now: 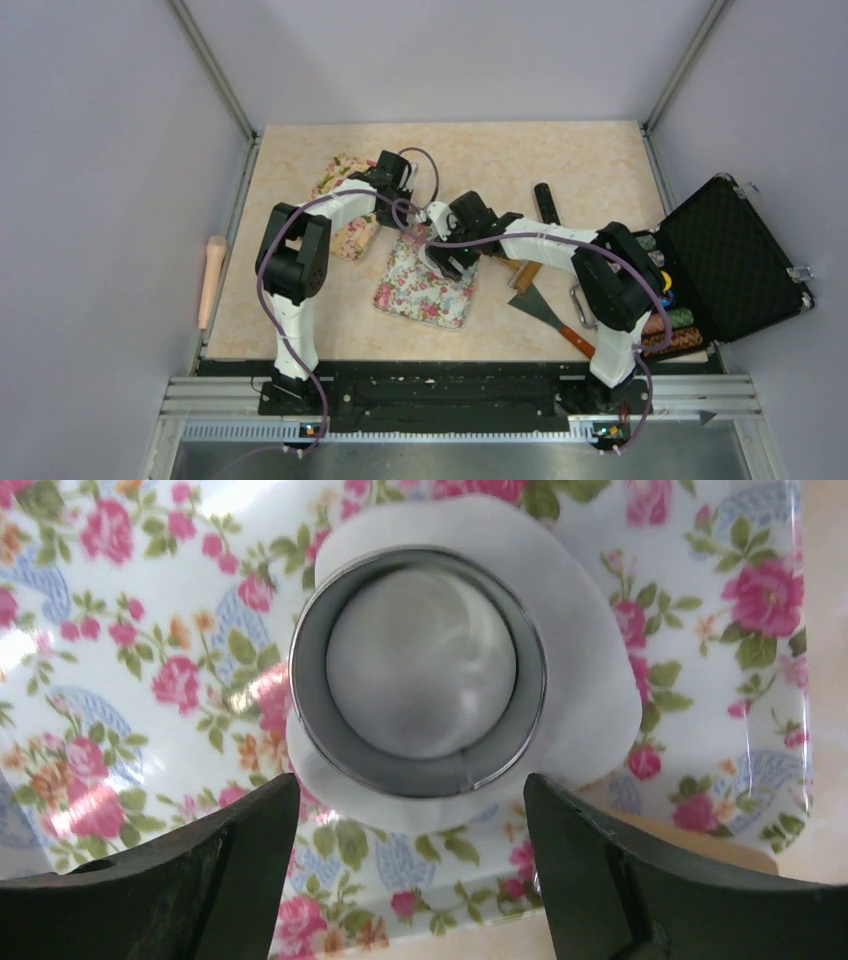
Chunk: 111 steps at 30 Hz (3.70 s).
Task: Roll out the dumpling wrappers from the dough
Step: Press the dumpling wrapper on the work surface.
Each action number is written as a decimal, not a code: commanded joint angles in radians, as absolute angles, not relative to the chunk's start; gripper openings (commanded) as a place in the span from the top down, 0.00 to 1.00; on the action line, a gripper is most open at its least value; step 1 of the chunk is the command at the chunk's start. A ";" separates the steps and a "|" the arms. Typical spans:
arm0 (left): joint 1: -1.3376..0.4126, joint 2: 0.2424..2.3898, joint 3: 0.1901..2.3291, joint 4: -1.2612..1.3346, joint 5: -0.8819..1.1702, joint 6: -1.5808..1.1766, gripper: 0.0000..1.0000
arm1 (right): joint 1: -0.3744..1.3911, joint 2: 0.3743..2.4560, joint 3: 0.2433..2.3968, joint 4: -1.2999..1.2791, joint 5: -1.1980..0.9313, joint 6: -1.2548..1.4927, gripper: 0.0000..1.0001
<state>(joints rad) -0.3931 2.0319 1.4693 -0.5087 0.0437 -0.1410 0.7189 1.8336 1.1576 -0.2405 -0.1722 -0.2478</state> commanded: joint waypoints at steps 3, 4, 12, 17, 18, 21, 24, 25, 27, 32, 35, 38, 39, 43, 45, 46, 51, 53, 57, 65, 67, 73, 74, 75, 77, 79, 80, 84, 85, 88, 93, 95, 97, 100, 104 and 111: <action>-0.382 2.024 1.475 -0.507 -0.021 -0.139 0.86 | 0.718 1.807 1.287 -0.416 -0.198 -0.377 0.14; -0.381 2.022 1.473 -0.507 -0.021 -0.138 0.86 | 0.718 1.804 1.300 -0.419 -0.201 -0.391 0.13; -0.381 2.026 1.474 -0.505 -0.014 -0.136 0.85 | 0.713 1.787 1.431 -0.557 -0.336 -0.620 0.08; -0.381 2.026 1.473 -0.503 -0.005 -0.130 0.85 | 0.694 1.781 1.440 -0.692 -0.528 -1.049 0.05; -0.380 2.025 1.473 -0.503 -0.005 -0.126 0.85 | 0.691 1.780 1.431 -0.692 -0.551 -1.111 0.03; -0.381 2.025 1.472 -0.502 -0.005 -0.124 0.85 | 0.690 1.821 1.458 -0.710 -0.580 -1.190 0.01; -0.380 2.025 1.470 -0.500 0.026 -0.122 0.85 | 0.689 1.903 1.543 -0.771 -0.573 -1.201 0.01; -0.382 2.026 1.470 -0.499 0.028 -0.121 0.85 | 0.689 1.931 1.570 -0.795 -0.574 -1.210 0.01; -0.380 2.029 1.471 -0.501 0.029 -0.120 0.85 | 0.690 1.974 1.610 -0.818 -0.577 -1.215 0.02; -0.379 2.028 1.471 -0.499 0.029 -0.119 0.85 | 0.689 2.031 1.631 -0.818 -0.578 -1.227 0.02; -0.380 2.029 1.470 -0.500 0.028 -0.119 0.85 | 0.688 2.043 1.627 -0.818 -0.570 -1.230 0.03; -0.380 2.030 1.470 -0.499 0.029 -0.119 0.85 | 0.687 2.052 1.621 -0.816 -0.562 -1.232 0.04; -0.380 2.030 1.470 -0.499 0.029 -0.118 0.85 | 0.687 2.057 1.621 -0.814 -0.562 -1.227 0.04; -0.380 2.030 1.470 -0.500 0.029 -0.118 0.85 | 0.687 2.032 1.608 -0.785 -0.589 -1.208 0.05; -0.380 2.030 1.470 -0.500 0.029 -0.119 0.85 | 0.688 2.007 1.601 -0.785 -0.611 -1.214 0.05; -0.380 2.030 1.470 -0.499 0.030 -0.119 0.85 | 0.686 1.996 1.600 -0.786 -0.617 -1.215 0.05; -0.379 2.033 1.473 -0.501 0.033 -0.117 0.85 | 0.687 1.977 1.599 -0.759 -0.593 -1.207 0.04; -0.380 2.033 1.473 -0.501 0.033 -0.117 0.85 | 0.687 1.993 1.603 -0.748 -0.574 -1.197 0.04; -0.380 2.032 1.473 -0.502 0.031 -0.117 0.85 | 0.687 2.024 1.614 -0.746 -0.571 -1.191 0.04; -0.380 2.031 1.471 -0.499 0.034 -0.117 0.85 | 0.687 2.069 1.635 -0.747 -0.548 -1.183 0.04; -0.379 2.032 1.471 -0.500 0.034 -0.118 0.85 | 0.688 2.074 1.643 -0.744 -0.548 -1.180 0.04; -0.379 2.032 1.471 -0.499 0.037 -0.117 0.85 | 0.688 2.035 1.645 -0.745 -0.586 -1.180 0.04; -0.380 2.033 1.471 -0.499 0.036 -0.116 0.85 | 0.689 2.027 1.644 -0.745 -0.587 -1.180 0.04; -0.379 2.031 1.471 -0.499 0.037 -0.116 0.85 | 0.689 2.019 1.646 -0.744 -0.589 -1.179 0.04; -0.379 2.033 1.472 -0.499 0.037 -0.116 0.85 | 0.689 2.007 1.647 -0.742 -0.587 -1.176 0.04; -0.379 2.035 1.473 -0.500 0.037 -0.116 0.85 | 0.689 2.006 1.643 -0.727 -0.577 -1.169 0.04; -0.378 2.034 1.473 -0.499 0.038 -0.116 0.85 | 0.690 2.011 1.644 -0.722 -0.571 -1.170 0.04; -0.378 2.031 1.471 -0.499 0.036 -0.116 0.85 | 0.689 2.010 1.645 -0.723 -0.587 -1.157 0.04; -0.378 2.032 1.471 -0.499 0.036 -0.115 0.85 | 0.689 2.003 1.643 -0.724 -0.594 -1.154 0.04; -0.378 2.033 1.473 -0.499 0.042 -0.114 0.85 | 0.692 1.977 1.643 -0.723 -0.608 -1.142 0.04; -0.364 2.021 1.477 -0.506 0.137 -0.104 0.75 | 0.692 1.949 1.642 -0.722 -0.609 -1.131 0.04; -0.345 2.005 1.477 -0.514 0.205 -0.105 0.61 | 0.692 1.940 1.631 -0.706 -0.607 -1.114 0.04; -0.334 1.989 1.462 -0.497 0.218 -0.109 0.48 | 0.693 1.937 1.615 -0.688 -0.600 -1.108 0.04; -0.327 1.989 1.450 -0.485 0.243 -0.118 0.42 | 0.692 1.954 1.600 -0.667 -0.575 -1.100 0.04; -0.322 2.014 1.456 -0.492 0.260 -0.131 0.45 | 0.688 1.985 1.595 -0.654 -0.554 -1.091 0.04; -0.308 2.037 1.469 -0.510 0.305 -0.139 0.63 | 0.669 2.036 1.622 -0.649 -0.568 -1.047 0.04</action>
<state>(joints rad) -0.3191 2.0315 1.4612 -0.5072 0.2562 -0.1326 0.6930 1.9980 1.5913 -0.6720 -0.5476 -1.0798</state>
